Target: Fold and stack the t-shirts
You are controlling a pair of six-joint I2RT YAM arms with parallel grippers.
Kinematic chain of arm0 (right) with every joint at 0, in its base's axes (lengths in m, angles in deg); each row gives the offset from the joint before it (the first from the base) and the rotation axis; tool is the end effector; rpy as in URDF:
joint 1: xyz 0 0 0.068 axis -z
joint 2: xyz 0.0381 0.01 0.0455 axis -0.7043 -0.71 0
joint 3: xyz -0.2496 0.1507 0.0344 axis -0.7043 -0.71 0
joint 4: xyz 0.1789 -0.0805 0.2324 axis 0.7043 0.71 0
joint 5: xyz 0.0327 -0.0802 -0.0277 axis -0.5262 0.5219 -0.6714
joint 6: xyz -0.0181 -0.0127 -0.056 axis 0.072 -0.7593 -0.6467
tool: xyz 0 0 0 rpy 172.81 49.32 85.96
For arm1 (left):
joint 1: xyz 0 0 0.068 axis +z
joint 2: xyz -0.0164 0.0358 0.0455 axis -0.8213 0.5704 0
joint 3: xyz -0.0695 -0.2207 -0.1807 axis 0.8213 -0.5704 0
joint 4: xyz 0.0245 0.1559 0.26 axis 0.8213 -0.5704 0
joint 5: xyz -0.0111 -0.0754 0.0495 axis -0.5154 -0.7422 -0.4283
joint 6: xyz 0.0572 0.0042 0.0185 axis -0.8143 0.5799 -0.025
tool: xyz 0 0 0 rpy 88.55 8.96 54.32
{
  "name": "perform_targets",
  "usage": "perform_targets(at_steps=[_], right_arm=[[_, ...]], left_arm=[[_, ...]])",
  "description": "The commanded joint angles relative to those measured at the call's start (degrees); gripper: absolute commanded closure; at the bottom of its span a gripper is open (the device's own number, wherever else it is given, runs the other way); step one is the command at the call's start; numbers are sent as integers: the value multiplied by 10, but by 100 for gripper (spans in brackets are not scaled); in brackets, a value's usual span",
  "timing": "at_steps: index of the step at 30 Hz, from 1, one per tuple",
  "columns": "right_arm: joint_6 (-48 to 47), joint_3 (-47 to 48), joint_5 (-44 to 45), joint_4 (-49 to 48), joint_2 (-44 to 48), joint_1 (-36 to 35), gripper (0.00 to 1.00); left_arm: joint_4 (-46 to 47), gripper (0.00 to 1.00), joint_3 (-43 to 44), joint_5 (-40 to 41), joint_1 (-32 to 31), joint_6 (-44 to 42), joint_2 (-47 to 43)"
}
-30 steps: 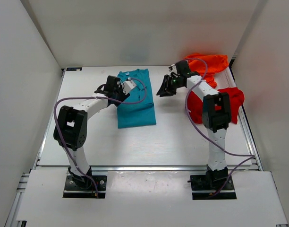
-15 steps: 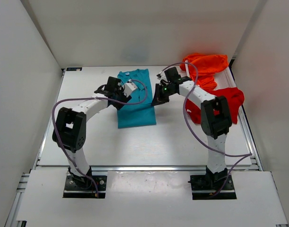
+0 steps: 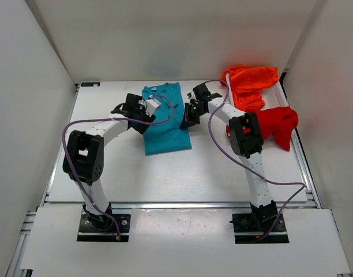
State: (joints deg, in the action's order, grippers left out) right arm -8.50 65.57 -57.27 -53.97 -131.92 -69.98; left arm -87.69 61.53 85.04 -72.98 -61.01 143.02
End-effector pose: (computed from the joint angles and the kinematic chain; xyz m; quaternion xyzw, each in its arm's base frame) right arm 0.5138 0.2651 0.1279 -0.0560 0.9380 0.3188 0.1238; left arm 0.4143 -0.1354 0.1931 0.3678 0.8761 -0.0038 0.3116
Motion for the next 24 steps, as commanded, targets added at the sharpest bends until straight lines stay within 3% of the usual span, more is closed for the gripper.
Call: perform_targets(at_steps=[1, 12, 18, 20, 24], right_arm=[[15, 74, 22, -21, -2, 4, 100], [13, 41, 18, -9, 39, 22, 100], [-33, -72, 39, 13, 129, 32, 85], [-30, -135, 40, -1, 163, 32, 74], [-33, -203, 25, -23, 194, 20, 65]], left_arm=[[13, 38, 9, 6, -1, 13, -3], [25, 35, 73, 17, 11, 61, 62], [3, 36, 115, 2, 9, 71, 97], [-9, 42, 117, -8, 5, 61, 105], [-15, 56, 111, -29, 4, 44, 110]])
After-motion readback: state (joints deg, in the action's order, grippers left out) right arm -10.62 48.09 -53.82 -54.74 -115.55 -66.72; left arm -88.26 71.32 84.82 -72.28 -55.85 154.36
